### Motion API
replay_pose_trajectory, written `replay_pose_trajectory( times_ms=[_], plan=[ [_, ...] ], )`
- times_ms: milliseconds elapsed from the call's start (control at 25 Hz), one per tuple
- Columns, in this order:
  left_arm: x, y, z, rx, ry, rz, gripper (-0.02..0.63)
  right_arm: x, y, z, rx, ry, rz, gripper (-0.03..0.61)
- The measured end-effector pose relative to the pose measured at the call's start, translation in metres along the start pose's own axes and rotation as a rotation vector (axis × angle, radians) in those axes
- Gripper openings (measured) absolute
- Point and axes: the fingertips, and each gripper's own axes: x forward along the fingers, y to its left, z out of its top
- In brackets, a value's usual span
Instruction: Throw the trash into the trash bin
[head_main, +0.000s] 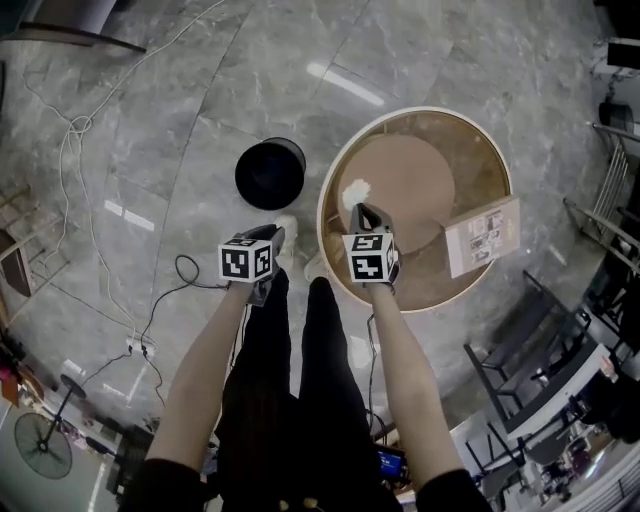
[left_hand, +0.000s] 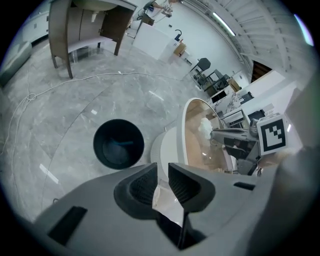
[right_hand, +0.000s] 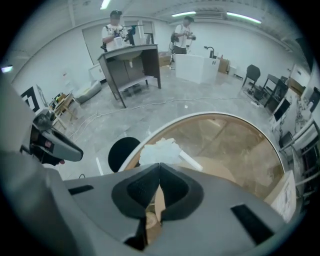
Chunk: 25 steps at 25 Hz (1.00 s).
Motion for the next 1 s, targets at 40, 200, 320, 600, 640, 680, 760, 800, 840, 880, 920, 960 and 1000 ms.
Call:
replay_pose_trajectory(
  times_ms=[40,200,320,600,640,680,760,800,840,880,920,960,1000],
  plan=[
    [-0.005,0.008,-0.003,-0.014,-0.004,0.007,0.071,0.003,0.011,0.007,-0.019,-0.001,0.016,0.003],
    [-0.028,0.045,-0.012,-0.083,-0.036,0.043,0.071,0.014,0.060,0.034,-0.094,-0.013,0.097,0.003],
    [-0.046,0.070,-0.017,-0.147,-0.074,0.067,0.071,0.020,0.099,0.051,-0.163,-0.016,0.181,0.005],
    [-0.067,0.105,-0.027,-0.249,-0.142,0.088,0.071,0.030,0.155,0.069,-0.265,-0.018,0.279,0.064],
    [-0.068,0.107,-0.029,-0.250,-0.142,0.087,0.071,0.031,0.159,0.070,-0.271,-0.021,0.279,0.064],
    [-0.069,0.108,-0.030,-0.249,-0.142,0.084,0.071,0.031,0.161,0.070,-0.276,-0.023,0.277,0.064],
    [-0.070,0.106,-0.031,-0.243,-0.138,0.077,0.071,0.028,0.163,0.070,-0.277,-0.020,0.272,0.064],
    [-0.070,0.104,-0.031,-0.235,-0.134,0.073,0.071,0.026,0.162,0.069,-0.273,-0.015,0.267,0.063],
    [-0.070,0.101,-0.031,-0.223,-0.128,0.069,0.071,0.023,0.161,0.068,-0.267,-0.013,0.261,0.063],
    [-0.070,0.098,-0.030,-0.210,-0.122,0.064,0.071,0.020,0.158,0.067,-0.261,-0.013,0.252,0.061],
    [-0.070,0.095,-0.028,-0.196,-0.116,0.058,0.071,0.016,0.154,0.067,-0.253,-0.015,0.241,0.060],
    [-0.070,0.091,-0.026,-0.181,-0.111,0.053,0.071,0.011,0.150,0.068,-0.245,-0.018,0.230,0.060],
    [-0.070,0.087,-0.023,-0.167,-0.107,0.051,0.071,0.005,0.145,0.068,-0.238,-0.023,0.220,0.060]
  ],
)
